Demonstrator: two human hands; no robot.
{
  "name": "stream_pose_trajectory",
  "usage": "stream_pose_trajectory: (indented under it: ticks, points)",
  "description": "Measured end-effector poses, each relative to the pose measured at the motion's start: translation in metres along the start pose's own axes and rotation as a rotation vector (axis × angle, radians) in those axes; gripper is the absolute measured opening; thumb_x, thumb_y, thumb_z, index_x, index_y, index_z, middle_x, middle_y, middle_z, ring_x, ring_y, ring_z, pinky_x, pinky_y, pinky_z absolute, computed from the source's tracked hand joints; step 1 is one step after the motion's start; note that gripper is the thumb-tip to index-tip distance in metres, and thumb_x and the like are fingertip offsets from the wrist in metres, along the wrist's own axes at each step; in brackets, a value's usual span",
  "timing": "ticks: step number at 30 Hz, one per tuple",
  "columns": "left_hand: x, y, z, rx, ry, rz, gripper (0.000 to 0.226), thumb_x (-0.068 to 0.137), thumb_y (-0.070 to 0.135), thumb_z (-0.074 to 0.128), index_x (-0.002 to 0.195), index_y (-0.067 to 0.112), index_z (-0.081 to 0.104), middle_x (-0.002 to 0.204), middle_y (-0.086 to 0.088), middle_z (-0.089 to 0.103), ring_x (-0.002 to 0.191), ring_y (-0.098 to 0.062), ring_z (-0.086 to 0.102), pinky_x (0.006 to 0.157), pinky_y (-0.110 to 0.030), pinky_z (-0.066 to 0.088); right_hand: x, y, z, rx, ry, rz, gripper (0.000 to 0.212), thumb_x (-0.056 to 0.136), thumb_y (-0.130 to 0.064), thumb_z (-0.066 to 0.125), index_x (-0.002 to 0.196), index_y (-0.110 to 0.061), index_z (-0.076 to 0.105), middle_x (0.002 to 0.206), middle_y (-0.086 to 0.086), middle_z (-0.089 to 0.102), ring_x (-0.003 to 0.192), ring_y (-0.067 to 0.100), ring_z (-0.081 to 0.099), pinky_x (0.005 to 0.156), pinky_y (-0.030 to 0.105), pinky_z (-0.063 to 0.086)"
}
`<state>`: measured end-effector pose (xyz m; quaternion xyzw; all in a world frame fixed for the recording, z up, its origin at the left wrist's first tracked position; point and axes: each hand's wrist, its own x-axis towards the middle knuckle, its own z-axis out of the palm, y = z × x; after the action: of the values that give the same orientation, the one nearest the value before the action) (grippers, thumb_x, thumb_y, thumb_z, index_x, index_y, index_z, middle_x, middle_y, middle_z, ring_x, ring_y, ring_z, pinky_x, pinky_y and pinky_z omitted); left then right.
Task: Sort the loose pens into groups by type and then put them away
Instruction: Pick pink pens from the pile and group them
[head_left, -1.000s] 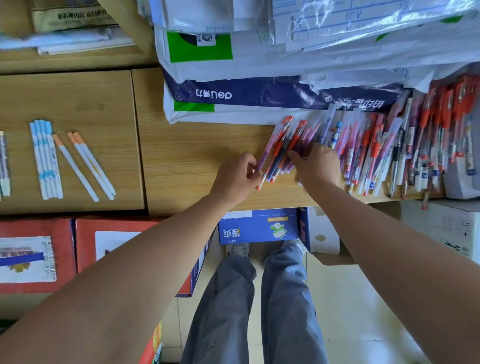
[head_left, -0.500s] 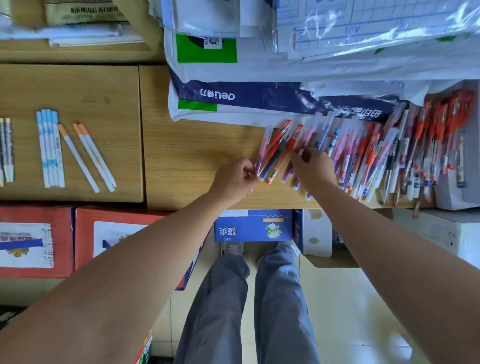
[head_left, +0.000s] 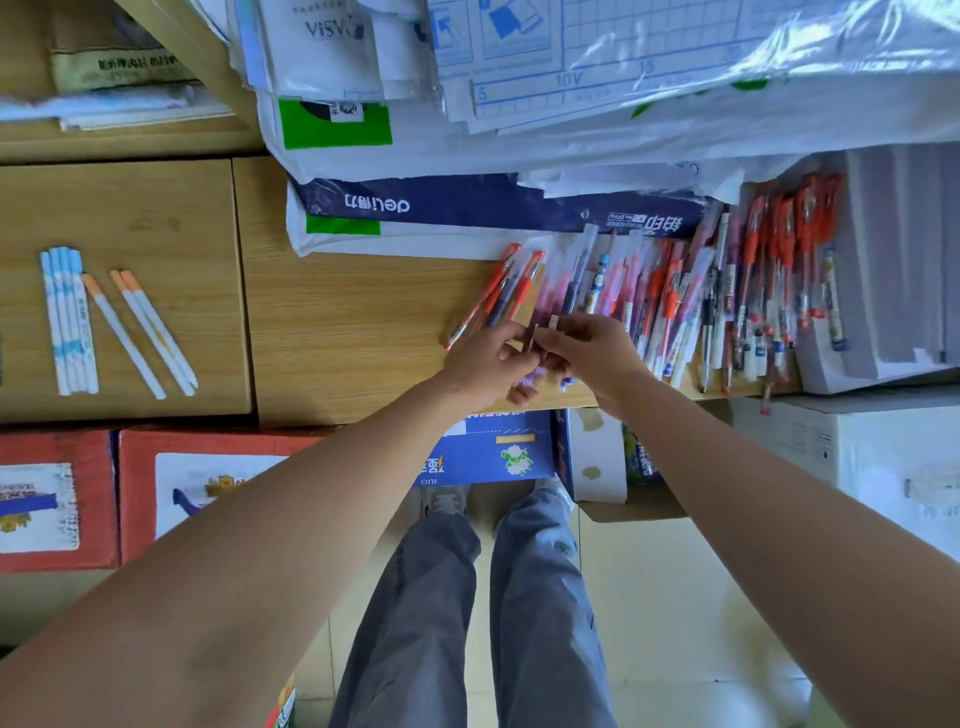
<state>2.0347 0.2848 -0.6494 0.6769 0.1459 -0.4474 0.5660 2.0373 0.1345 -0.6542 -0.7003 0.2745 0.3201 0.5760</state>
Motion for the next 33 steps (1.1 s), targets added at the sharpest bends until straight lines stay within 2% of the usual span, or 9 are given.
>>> stream_pose_trajectory:
  ticks: [6,9,14,16,19,22,24,27,33]
  points:
    - [-0.003,0.012,0.016,0.132,-0.071,0.014,0.021,0.097,0.006,0.053,0.112,-0.008,0.057,0.09,-0.022,0.065,0.075,-0.035,0.065,0.064,-0.033,0.058,-0.007,0.007,-0.018,0.087,-0.063,0.047,0.016,0.09,-0.015,0.065,0.081,-0.001,0.065,0.055,0.004,0.056,0.047,0.011,0.048,0.046,0.019,0.038]
    - [-0.004,0.021,0.019,0.131,-0.132,-0.044,0.025,0.098,0.01,0.051,0.113,-0.008,0.06,0.093,-0.02,0.066,0.078,-0.03,0.063,0.067,-0.028,0.056,-0.009,0.012,-0.03,0.081,-0.098,0.067,0.018,0.093,-0.014,0.061,0.085,0.002,0.063,0.059,0.008,0.054,0.05,0.014,0.043,0.045,0.021,0.035]
    - [0.005,0.035,0.04,0.043,-0.045,-0.095,0.041,0.1,0.039,0.043,0.115,0.005,0.06,0.101,-0.012,0.071,0.086,-0.021,0.07,0.08,-0.031,0.056,-0.018,0.009,-0.046,0.057,-0.147,0.07,0.017,0.096,-0.012,0.056,0.08,-0.006,0.061,0.058,0.004,0.054,0.051,0.013,0.042,0.047,0.02,0.034]
    - [0.011,0.041,0.054,0.002,0.098,-0.09,0.043,0.095,0.046,0.052,0.115,0.009,0.059,0.103,-0.009,0.069,0.083,-0.017,0.067,0.071,-0.027,0.052,-0.023,0.004,-0.048,-0.128,-0.233,0.032,0.016,0.095,-0.016,0.057,0.083,-0.008,0.064,0.059,0.002,0.056,0.052,0.011,0.045,0.051,0.021,0.036]
    - [0.02,0.044,0.07,-0.027,0.246,-0.109,0.031,0.098,0.033,0.051,0.113,0.006,0.056,0.102,-0.007,0.064,0.075,-0.011,0.059,0.054,-0.018,0.046,-0.029,0.0,-0.051,-0.308,-0.269,-0.018,0.012,0.094,-0.017,0.058,0.096,-0.007,0.066,0.062,0.001,0.059,0.052,0.01,0.051,0.055,0.022,0.042]
    - [0.022,0.044,0.072,-0.064,0.289,-0.119,0.029,0.102,0.031,0.041,0.116,0.006,0.047,0.092,-0.002,0.058,0.076,-0.009,0.056,0.067,-0.024,0.049,-0.028,0.003,-0.062,-0.24,-0.188,-0.014,0.021,0.092,-0.028,0.061,0.105,-0.012,0.068,0.077,0.012,0.067,0.055,0.012,0.054,0.058,0.025,0.048]
    - [0.022,0.041,0.064,-0.15,0.287,-0.139,0.025,0.103,0.025,0.038,0.118,0.005,0.043,0.086,-0.006,0.061,0.073,-0.017,0.062,0.08,-0.039,0.052,-0.02,0.009,-0.071,-0.385,0.023,-0.051,0.029,0.093,-0.036,0.059,0.105,-0.011,0.067,0.082,0.008,0.068,0.057,0.011,0.058,0.059,0.024,0.049]
    - [0.021,0.035,0.053,-0.219,0.317,-0.163,0.016,0.104,0.017,0.036,0.114,0.006,0.042,0.074,-0.008,0.056,0.063,-0.021,0.058,0.064,-0.035,0.053,-0.002,0.017,-0.08,-0.564,0.312,-0.084,0.033,0.094,-0.038,0.057,0.11,-0.009,0.061,0.077,0.0,0.062,0.065,0.015,0.06,0.062,0.026,0.047]
    - [0.016,0.023,0.044,-0.295,0.278,-0.196,0.008,0.102,0.012,0.039,0.095,0.008,0.042,0.072,-0.01,0.049,0.06,-0.023,0.051,0.053,-0.031,0.049,0.026,0.025,-0.062,-0.738,0.351,-0.024,0.031,0.089,-0.037,0.064,0.09,-0.008,0.054,0.072,0.006,0.053,0.068,0.023,0.052,0.049,0.023,0.032]
